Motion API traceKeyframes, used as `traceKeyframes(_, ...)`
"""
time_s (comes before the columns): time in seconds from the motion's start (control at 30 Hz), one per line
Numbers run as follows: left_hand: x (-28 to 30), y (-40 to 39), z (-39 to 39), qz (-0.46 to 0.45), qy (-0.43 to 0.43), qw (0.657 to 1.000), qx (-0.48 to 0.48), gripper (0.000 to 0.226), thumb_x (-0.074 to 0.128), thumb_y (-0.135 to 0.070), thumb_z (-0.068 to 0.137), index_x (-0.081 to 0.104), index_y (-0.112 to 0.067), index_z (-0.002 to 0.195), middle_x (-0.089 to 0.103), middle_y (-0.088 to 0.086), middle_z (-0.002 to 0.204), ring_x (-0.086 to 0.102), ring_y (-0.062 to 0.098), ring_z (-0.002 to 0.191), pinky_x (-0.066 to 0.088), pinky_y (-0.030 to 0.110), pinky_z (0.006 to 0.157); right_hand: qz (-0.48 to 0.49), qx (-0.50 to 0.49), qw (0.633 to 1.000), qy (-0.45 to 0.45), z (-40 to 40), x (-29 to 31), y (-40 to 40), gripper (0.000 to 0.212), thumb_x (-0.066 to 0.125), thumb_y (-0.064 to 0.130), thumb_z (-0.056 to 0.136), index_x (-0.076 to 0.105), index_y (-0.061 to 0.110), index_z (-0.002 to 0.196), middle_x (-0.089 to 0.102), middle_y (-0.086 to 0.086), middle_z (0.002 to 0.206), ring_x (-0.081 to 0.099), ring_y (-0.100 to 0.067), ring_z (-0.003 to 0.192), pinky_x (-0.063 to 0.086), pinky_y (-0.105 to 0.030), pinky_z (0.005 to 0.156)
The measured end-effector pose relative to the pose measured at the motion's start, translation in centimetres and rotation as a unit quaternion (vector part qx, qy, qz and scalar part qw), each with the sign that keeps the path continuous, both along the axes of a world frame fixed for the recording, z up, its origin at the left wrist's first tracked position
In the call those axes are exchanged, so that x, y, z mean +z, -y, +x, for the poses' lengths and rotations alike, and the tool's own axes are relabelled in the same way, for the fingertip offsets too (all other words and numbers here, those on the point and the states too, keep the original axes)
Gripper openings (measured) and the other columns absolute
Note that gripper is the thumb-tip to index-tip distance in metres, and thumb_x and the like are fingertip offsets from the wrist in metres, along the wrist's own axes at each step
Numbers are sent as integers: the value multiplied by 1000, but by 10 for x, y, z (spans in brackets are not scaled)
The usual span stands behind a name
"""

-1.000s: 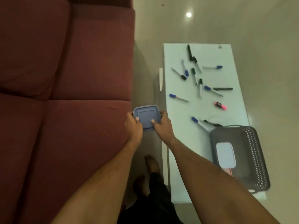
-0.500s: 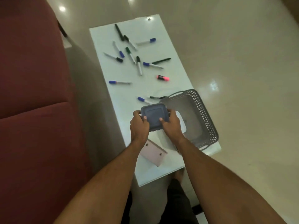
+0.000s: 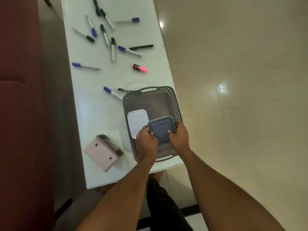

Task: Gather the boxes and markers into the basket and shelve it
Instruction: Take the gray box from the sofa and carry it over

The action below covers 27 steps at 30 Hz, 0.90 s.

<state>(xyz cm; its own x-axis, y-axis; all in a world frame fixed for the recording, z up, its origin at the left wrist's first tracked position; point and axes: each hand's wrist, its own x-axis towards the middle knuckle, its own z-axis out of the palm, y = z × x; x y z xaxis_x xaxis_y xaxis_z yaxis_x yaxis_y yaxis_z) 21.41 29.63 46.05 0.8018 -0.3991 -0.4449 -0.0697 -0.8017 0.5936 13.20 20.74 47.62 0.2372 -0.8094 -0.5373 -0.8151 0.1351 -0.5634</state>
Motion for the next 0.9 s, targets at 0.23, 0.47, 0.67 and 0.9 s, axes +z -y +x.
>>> traceKeyframes(0.23,-27,0,-38,3,19,1000,2,24,62,-1,91,67,-12,112,72,7,100,67,27,91,55,36,77,11,54,996,-70,-26,-33,7,34,72,9,88,60,4,119,69,-14,117,67,-33,106,53,-34,84)
traceKeyframes(0.47,-45,3,-46,62,43,997,-18,26,61,-3,97,48,-14,116,71,10,95,69,29,81,62,44,66,-1,114,985,-132,-22,-50,7,42,74,12,90,57,7,129,69,-16,122,67,-36,112,55,-40,93)
traceKeyframes(0.67,-55,-2,-44,135,44,988,-65,24,68,-4,95,52,-12,112,72,10,95,72,26,82,63,35,67,-15,146,979,-143,-17,-52,5,52,76,7,89,55,14,136,68,-16,122,67,-34,113,56,-36,92)
traceKeyframes(0.9,-63,1,-53,186,12,977,-101,23,58,-3,100,54,-10,122,71,17,106,70,32,96,62,43,75,1,144,979,-148,-12,-55,13,56,78,2,85,59,15,137,67,-15,128,66,-30,113,54,-33,95)
